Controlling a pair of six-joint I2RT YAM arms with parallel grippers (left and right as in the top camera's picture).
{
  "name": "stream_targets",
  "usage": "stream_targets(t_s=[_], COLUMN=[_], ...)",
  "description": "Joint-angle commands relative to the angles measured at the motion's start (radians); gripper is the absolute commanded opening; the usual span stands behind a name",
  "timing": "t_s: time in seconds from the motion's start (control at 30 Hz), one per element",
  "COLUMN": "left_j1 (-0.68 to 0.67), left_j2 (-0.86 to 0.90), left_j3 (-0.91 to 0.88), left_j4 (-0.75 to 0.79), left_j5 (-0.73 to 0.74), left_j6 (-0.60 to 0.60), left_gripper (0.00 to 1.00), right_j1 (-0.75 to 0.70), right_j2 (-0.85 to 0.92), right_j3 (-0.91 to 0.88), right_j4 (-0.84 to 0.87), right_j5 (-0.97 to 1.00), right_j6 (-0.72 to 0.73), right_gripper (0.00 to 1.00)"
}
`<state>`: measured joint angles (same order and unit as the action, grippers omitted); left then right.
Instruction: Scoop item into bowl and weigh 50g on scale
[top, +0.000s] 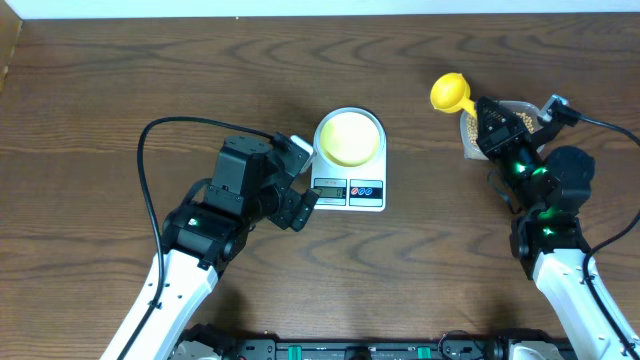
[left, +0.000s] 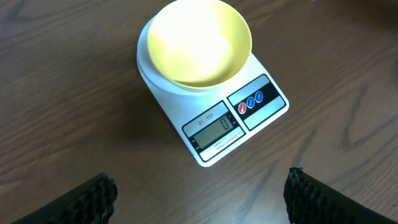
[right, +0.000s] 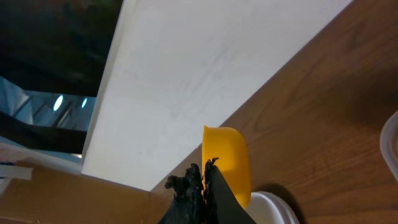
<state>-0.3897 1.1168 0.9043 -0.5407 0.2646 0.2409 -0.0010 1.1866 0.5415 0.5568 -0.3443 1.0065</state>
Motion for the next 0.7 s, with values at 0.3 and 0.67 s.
stream_targets(t_s=[0.3,0.67], left_j1=[0.004,0.004], left_j2=[0.002,0.002], left_j3=[-0.019,-0.019], left_j4=[0.004,0.004], left_j5=[0.016,0.016], left_j6=[0.013,0.013], left_gripper=[0.88,0.88], right_j1=[-0.005,-0.005], right_j2=[0.003,0.003], right_j3=[0.014,0.014], right_j4=[-0.029,-0.034], right_j5=[-0.002,0.005], right_j6=[-0.070,-0.081], right_gripper=[0.01,0.01])
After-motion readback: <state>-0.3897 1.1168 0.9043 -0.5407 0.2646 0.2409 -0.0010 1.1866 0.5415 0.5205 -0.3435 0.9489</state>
